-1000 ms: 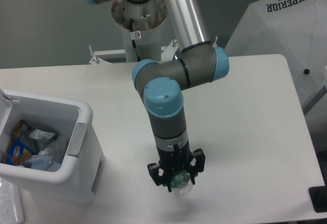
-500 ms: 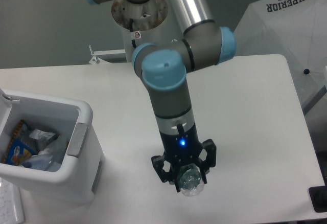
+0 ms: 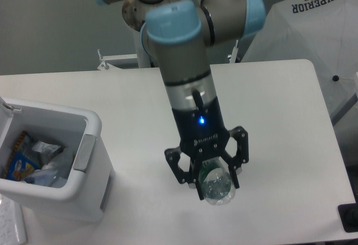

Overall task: Place the trash in the trash can
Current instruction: 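Lift the green-labelled bottle and carry it over the trash bin, then lower the bottle into the bin, open the gripper, and rise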

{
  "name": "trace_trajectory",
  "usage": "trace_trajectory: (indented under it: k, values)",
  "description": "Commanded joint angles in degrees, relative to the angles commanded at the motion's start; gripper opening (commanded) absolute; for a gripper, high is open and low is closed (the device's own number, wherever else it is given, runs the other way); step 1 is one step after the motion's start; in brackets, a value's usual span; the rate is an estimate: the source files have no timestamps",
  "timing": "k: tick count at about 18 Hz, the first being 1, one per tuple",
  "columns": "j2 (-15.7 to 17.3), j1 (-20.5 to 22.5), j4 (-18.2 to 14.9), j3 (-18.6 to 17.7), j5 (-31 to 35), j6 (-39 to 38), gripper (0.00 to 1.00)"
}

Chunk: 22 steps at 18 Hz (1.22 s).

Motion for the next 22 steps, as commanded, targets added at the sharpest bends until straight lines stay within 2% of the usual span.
trace_trajectory:
  k: [5, 9, 11, 17, 22]
  values:
    - [2.2, -4.0, 0.0, 0.8, -0.2, -0.3, 0.67]
    - [3.4, -10.1, 0.1, 0.1, 0.2, -0.4, 0.67]
    - [4.0, -11.7, 0.3, 0.5, 0.0, -0.8, 0.67]
    - [3.3, -17.7, 0.3, 1.2, -0.2, -4.5, 0.67]
    - [1.9, -21.7, 0.3, -1.3, -0.2, -5.0, 0.67]
